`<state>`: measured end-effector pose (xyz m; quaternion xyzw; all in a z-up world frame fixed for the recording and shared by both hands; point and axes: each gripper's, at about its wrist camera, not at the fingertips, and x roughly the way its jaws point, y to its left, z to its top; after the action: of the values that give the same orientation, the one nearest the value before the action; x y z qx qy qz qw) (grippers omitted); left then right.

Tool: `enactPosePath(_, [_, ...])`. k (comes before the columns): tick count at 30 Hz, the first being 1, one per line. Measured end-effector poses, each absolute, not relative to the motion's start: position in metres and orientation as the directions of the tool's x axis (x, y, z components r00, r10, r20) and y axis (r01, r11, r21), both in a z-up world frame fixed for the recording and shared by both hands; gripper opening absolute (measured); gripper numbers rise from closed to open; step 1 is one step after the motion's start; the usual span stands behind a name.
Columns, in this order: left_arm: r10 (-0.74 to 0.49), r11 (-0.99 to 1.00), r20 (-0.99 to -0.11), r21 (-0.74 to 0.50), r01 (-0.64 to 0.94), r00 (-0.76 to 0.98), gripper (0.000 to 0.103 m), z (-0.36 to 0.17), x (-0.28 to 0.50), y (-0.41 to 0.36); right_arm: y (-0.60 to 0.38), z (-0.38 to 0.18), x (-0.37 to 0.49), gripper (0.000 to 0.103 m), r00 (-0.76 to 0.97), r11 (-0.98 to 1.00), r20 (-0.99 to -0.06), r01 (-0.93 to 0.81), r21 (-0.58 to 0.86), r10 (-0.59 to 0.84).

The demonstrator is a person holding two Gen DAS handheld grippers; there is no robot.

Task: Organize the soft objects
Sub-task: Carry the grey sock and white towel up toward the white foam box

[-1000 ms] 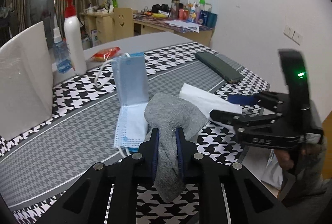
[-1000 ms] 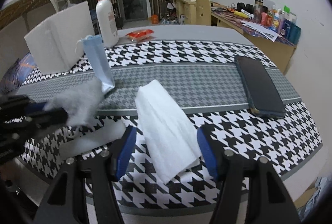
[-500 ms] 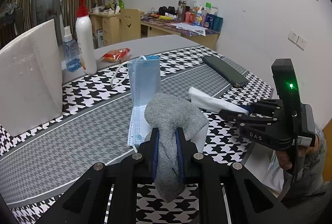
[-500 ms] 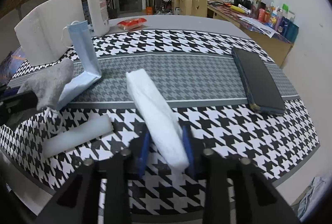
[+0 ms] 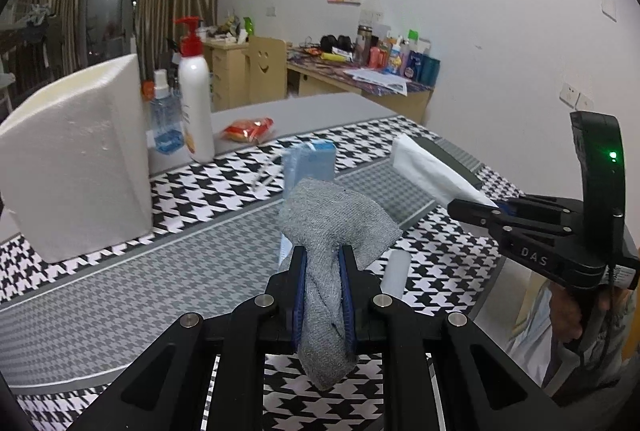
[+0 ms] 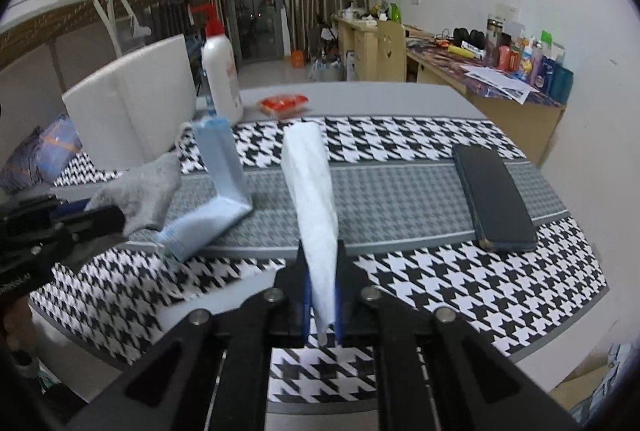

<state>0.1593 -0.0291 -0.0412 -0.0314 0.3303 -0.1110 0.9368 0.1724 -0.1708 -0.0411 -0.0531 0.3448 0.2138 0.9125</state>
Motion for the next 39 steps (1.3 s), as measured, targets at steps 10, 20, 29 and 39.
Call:
enactPosePath(10, [-0.174, 0.985, -0.579, -0.11, 0.135, 0.796, 0.017, -0.027, 0.149, -0.016, -0.153, -0.023, 0.158, 0.012, 0.699, 0.878, -0.592, -0.478, 0.032, 0.402])
enactPosePath(20, [-0.124, 0.992, -0.539, -0.087, 0.091, 0.833, 0.017, -0.013, 0.137, -0.002, -0.14, -0.012, 0.15, 0.012, 0.725, 0.865, -0.532, -0.5, 0.031, 0.438])
enactPosePath(29, [-0.092, 0.995, -0.503, -0.08, 0.059, 0.859, 0.017, -0.005, 0.127, 0.013, -0.123, 0.0, 0.144, 0.012, 0.714, 0.835, -0.503, -0.549, 0.029, 0.486])
enactPosePath(39, [-0.055, 0.996, -0.48, -0.084, 0.017, 0.876, 0.017, 0.004, 0.111, 0.029, -0.106, 0.011, 0.148, 0.012, 0.709, 0.829, -0.497, -0.558, 0.038, 0.5])
